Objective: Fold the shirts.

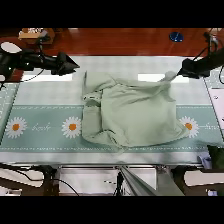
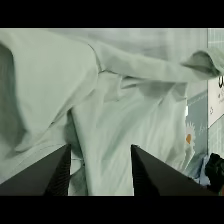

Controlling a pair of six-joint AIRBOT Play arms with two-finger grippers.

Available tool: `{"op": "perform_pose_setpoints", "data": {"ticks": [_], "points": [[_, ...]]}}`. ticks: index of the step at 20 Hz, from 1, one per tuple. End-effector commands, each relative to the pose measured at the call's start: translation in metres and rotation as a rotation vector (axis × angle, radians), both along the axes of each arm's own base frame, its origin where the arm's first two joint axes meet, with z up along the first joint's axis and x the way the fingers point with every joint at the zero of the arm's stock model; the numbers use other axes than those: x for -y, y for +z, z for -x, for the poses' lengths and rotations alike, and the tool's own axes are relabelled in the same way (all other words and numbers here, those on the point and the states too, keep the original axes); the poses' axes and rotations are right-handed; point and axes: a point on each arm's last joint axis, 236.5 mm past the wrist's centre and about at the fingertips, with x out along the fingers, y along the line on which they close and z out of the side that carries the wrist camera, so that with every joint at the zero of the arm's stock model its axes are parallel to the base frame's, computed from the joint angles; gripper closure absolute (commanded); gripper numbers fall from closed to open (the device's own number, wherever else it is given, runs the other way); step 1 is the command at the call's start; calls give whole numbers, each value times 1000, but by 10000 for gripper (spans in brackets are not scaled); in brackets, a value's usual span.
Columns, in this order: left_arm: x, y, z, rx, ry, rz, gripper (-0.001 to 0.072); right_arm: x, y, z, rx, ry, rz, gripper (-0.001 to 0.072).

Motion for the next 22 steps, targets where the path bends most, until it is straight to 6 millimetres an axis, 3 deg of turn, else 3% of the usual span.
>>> {"op": "perform_pose_setpoints", "data": {"ticks": [1, 4, 6, 9, 13, 14, 15, 18, 22], "points": [[-11, -5, 29, -108, -95, 31, 256, 37, -9, 50, -177, 145, 164, 319], [-67, -6, 75, -272, -99, -27, 293, 80, 16, 79, -188, -2, 167, 319], [-83, -16, 111, -350, -98, -69, 320, 101, 19, 102, -173, -108, 100, 318], [-59, -48, 170, -454, -121, -32, 315, 111, -4, 150, -209, -234, -23, 303], [-33, -98, 241, -580, -141, 28, 300, 117, -28, 191, -204, -333, -61, 278], [-27, -107, 254, -614, -140, 47, 189, 117, -31, 198, -205, -348, -64, 278], [-23, -116, 265, -643, -133, 54, 126, 116, -34, 203, -206, -356, -67, 277], [-14, -139, 282, -649, -140, 23, 109, 107, -41, 204, -208, -351, -96, 276], [1, -163, 277, -587, -150, -71, 109, 108, -40, 202, -196, -348, -95, 276]]}}
